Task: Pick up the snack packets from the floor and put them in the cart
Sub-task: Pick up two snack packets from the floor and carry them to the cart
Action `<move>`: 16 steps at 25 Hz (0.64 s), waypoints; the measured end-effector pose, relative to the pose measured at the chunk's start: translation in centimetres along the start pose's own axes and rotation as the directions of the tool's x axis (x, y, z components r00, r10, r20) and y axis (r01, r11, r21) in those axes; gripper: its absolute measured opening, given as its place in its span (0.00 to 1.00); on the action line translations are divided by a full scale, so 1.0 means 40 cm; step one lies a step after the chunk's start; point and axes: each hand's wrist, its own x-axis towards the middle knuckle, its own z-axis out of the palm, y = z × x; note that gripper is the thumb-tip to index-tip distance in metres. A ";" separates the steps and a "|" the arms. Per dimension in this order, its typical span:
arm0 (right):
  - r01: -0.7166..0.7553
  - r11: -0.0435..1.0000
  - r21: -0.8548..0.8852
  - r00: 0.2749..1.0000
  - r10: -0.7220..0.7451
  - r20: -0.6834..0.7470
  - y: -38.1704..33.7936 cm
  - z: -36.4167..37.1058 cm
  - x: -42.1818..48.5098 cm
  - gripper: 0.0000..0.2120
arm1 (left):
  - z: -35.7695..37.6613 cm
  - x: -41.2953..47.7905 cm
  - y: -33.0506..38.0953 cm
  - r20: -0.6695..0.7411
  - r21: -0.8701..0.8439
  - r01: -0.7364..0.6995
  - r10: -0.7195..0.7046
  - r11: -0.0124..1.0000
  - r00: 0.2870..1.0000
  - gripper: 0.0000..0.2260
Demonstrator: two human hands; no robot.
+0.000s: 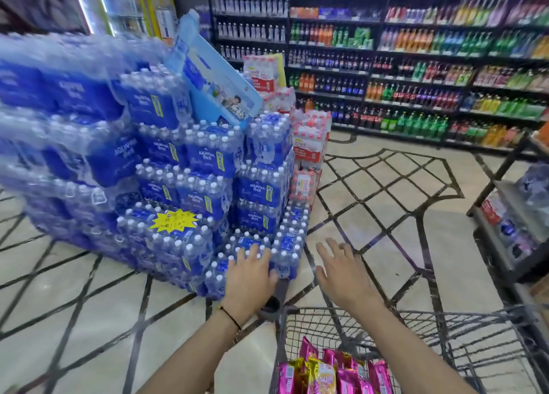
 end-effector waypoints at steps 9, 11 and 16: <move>0.377 0.924 0.059 0.926 -0.375 -0.031 -0.321 -0.062 0.142 0.23 | -0.130 -0.157 -0.291 -0.133 0.039 0.365 -0.358 0.930 0.924 0.22; 0.465 0.882 0.072 0.885 -0.462 -0.056 -0.412 -0.067 0.146 0.22 | -0.148 -0.237 -0.350 -0.136 0.038 0.472 -0.463 0.881 0.876 0.20; 0.688 0.716 0.122 0.725 -0.686 -0.063 -0.684 -0.079 0.096 0.20 | -0.175 -0.509 -0.496 -0.169 0.047 0.705 -0.689 0.708 0.704 0.21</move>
